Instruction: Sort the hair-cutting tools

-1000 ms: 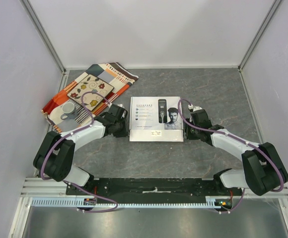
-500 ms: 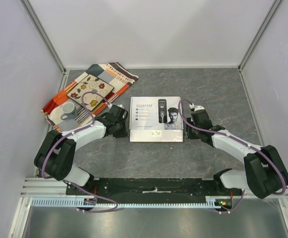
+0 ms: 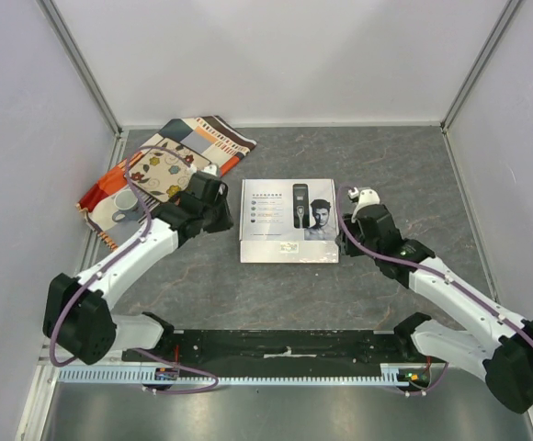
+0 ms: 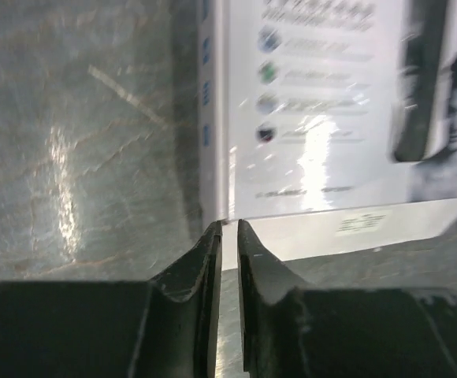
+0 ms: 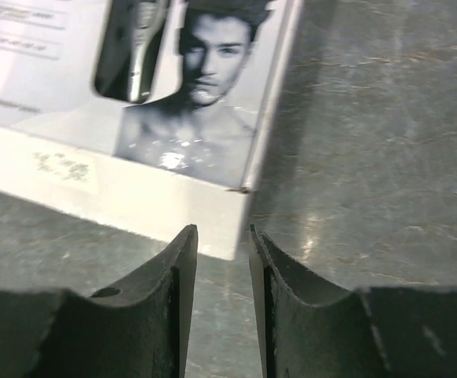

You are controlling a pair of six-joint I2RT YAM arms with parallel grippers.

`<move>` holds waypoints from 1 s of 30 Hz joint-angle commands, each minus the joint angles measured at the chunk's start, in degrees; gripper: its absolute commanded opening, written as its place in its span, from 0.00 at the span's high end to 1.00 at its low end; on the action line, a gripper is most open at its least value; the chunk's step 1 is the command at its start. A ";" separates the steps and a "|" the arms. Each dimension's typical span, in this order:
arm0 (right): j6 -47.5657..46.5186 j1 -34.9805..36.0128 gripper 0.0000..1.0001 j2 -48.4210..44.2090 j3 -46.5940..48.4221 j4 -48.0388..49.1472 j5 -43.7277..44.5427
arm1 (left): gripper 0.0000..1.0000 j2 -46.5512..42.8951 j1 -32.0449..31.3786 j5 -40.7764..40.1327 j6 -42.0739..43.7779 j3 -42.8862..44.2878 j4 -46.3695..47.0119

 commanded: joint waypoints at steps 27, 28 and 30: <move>9.22 21.44 1.00 23.45 4.45 19.98 -6.08 | 0.98 56.57 -0.16 10.01 10.00 70.22 -4.36; 9.13 21.35 1.00 23.81 4.53 20.17 -6.08 | 0.98 58.07 -0.16 8.96 10.00 71.54 -4.88; 8.70 21.35 1.00 25.21 5.15 20.43 -5.91 | 0.98 61.76 -0.16 8.78 9.74 74.79 -6.20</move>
